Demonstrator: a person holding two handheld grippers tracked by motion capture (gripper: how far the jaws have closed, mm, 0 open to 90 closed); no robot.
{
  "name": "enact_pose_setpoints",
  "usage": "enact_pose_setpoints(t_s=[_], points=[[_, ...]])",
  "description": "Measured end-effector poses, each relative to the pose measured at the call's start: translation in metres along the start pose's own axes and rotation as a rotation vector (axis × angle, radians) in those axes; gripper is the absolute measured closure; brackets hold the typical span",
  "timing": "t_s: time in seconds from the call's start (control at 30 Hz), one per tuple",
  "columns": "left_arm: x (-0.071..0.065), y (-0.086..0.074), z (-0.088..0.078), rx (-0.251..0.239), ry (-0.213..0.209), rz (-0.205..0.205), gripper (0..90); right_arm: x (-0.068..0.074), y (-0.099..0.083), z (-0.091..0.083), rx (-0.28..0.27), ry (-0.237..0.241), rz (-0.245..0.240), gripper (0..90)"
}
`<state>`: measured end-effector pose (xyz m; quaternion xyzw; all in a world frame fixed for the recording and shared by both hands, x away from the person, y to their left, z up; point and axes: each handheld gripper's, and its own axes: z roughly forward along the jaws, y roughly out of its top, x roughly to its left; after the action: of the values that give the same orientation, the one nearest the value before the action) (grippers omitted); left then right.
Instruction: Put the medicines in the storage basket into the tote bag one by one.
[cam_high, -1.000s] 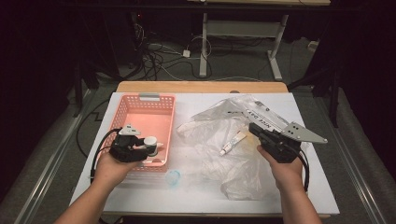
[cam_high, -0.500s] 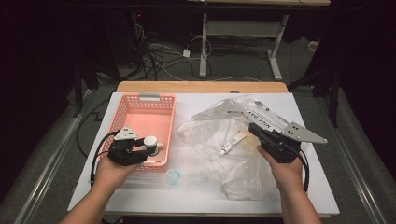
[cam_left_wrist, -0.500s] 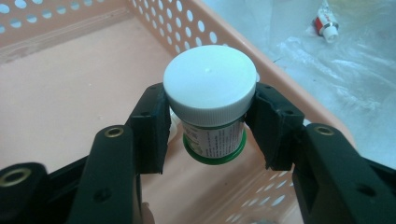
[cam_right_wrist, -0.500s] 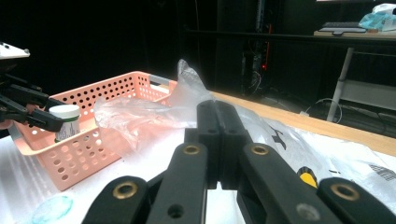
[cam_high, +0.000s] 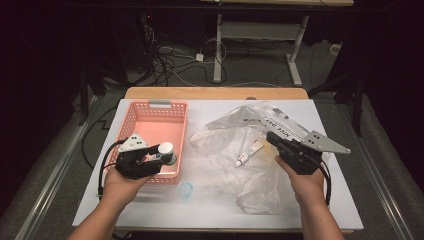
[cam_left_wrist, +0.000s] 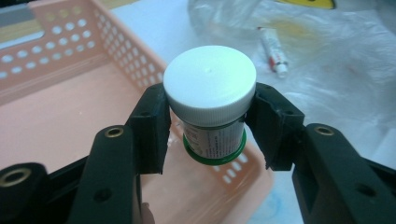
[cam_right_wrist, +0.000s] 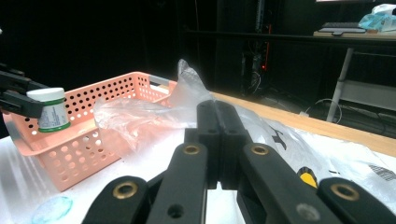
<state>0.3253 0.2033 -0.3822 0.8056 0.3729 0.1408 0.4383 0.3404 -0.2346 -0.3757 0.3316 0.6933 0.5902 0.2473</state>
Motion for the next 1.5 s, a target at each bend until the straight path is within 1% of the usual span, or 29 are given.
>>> enact_pose_setpoints(t_s=[0.13, 0.23, 0.33, 0.53, 0.7, 0.83, 1.03, 1.17, 1.2, 1.33, 1.5], points=[[-0.014, 0.008, 0.004, -0.011, -0.032, 0.027, 49.6, 0.000, 0.000, 0.000, 0.001, 0.000, 0.001, 90.0], [-0.024, 0.014, 0.012, -0.006, -0.052, 0.046, 49.6, 0.000, 0.000, 0.000, 0.000, 0.000, 0.001, 90.0], [-0.032, 0.018, 0.022, -0.001, -0.075, 0.051, 49.6, 0.000, 0.001, -0.001, -0.003, 0.003, -0.008, 90.0], [-0.049, 0.026, 0.048, 0.019, -0.117, 0.069, 49.6, 0.000, 0.002, -0.002, -0.006, 0.006, -0.002, 90.0], [-0.059, 0.031, 0.066, 0.033, -0.132, 0.074, 49.6, -0.001, 0.002, -0.003, -0.011, 0.003, -0.003, 90.0], [-0.065, 0.033, 0.079, 0.044, -0.139, 0.073, 49.5, -0.001, 0.002, -0.004, -0.013, 0.003, -0.005, 90.0], [-0.075, 0.036, 0.098, 0.049, -0.135, 0.087, 49.5, 0.000, 0.003, -0.004, -0.015, 0.007, -0.008, 90.0], [-0.083, 0.039, 0.112, 0.051, -0.124, 0.097, 49.5, 0.001, 0.003, -0.003, -0.014, 0.007, -0.004, 90.0], [-0.084, 0.040, 0.115, 0.052, -0.123, 0.101, 49.5, 0.001, 0.003, -0.003, -0.011, 0.010, -0.006, 90.0], [-0.087, 0.044, 0.128, 0.052, -0.123, 0.095, 49.6, 0.001, 0.003, -0.003, -0.010, 0.013, -0.008, 90.0], [-0.090, 0.050, 0.144, 0.047, -0.099, 0.112, 49.6, 0.001, 0.002, -0.003, -0.011, 0.015, -0.010, 90.0]])
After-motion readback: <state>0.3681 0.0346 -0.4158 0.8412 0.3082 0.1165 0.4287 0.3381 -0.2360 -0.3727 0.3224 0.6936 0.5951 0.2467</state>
